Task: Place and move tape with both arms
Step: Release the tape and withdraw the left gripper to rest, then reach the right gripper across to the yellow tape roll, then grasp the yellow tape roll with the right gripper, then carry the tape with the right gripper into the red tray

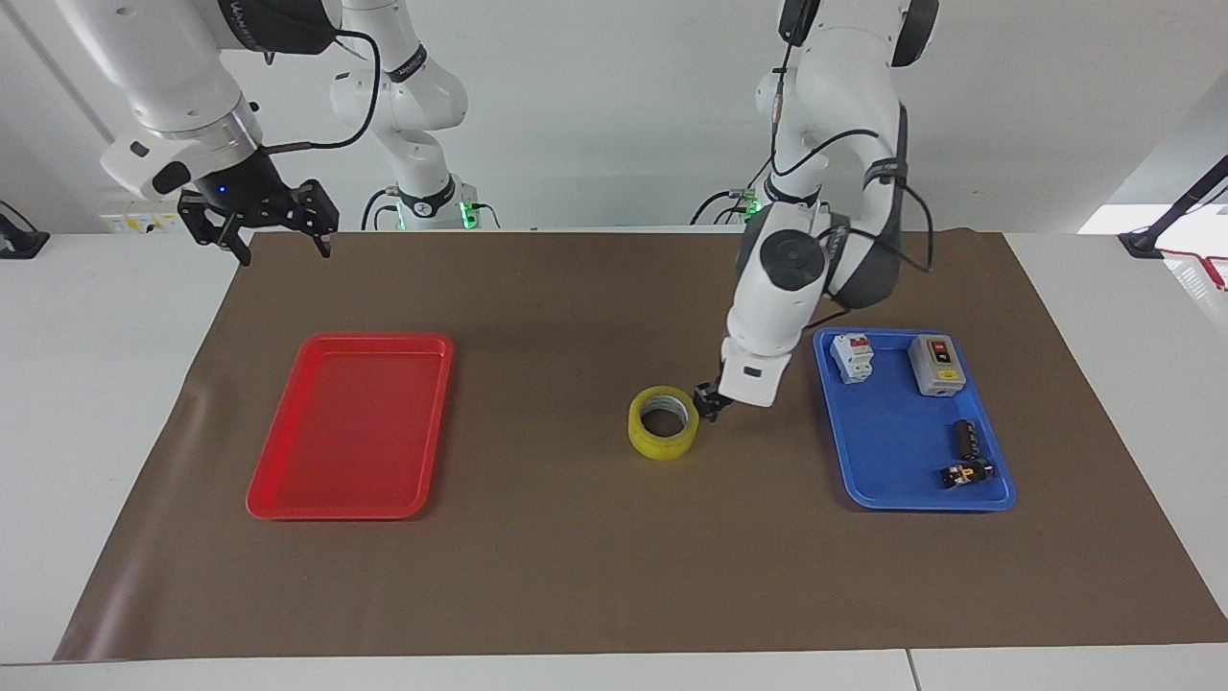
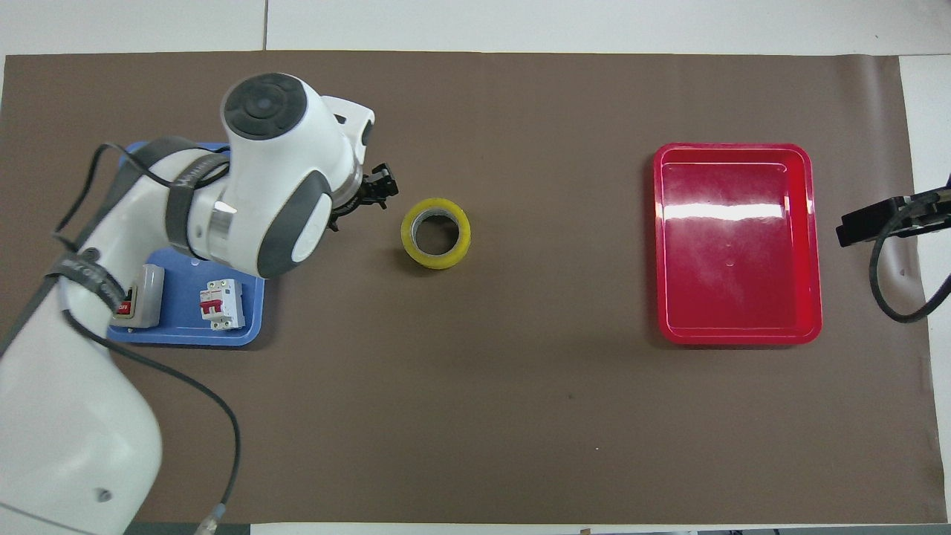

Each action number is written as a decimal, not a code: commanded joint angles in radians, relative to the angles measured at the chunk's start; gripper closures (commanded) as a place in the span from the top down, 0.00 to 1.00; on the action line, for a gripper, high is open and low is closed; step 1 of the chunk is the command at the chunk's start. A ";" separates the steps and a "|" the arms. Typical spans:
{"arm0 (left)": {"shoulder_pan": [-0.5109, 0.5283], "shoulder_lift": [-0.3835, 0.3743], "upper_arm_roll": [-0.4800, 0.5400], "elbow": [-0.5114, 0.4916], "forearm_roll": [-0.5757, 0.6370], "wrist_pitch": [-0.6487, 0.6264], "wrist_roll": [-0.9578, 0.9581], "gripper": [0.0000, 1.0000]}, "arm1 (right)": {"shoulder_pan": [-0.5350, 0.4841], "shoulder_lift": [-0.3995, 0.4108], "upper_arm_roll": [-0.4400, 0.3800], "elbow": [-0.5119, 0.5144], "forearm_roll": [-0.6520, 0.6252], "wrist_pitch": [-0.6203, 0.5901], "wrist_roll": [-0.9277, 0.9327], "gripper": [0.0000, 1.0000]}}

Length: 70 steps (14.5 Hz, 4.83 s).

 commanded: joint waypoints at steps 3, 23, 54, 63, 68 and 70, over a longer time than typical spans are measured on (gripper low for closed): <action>0.203 -0.199 -0.006 -0.039 0.012 -0.197 0.302 1.00 | -0.013 -0.023 0.005 -0.032 0.008 0.025 0.012 1.00; 0.339 -0.321 -0.004 -0.028 0.010 -0.355 0.585 1.00 | 0.327 0.167 0.055 -0.029 0.005 0.300 0.582 1.00; 0.345 -0.327 -0.012 -0.034 -0.001 -0.331 0.663 1.00 | 0.579 0.581 0.052 -0.066 -0.137 0.821 0.611 0.00; 0.352 -0.327 -0.007 -0.034 -0.001 -0.327 0.662 1.00 | 0.307 0.302 0.051 -0.031 -0.079 0.412 0.289 0.00; 0.352 -0.327 -0.009 -0.034 -0.001 -0.327 0.662 1.00 | 0.101 0.252 0.052 -0.149 -0.052 0.424 -0.064 0.00; 0.352 -0.327 -0.007 -0.034 -0.001 -0.327 0.662 1.00 | 0.026 0.218 0.051 -0.266 -0.027 0.537 -0.188 0.00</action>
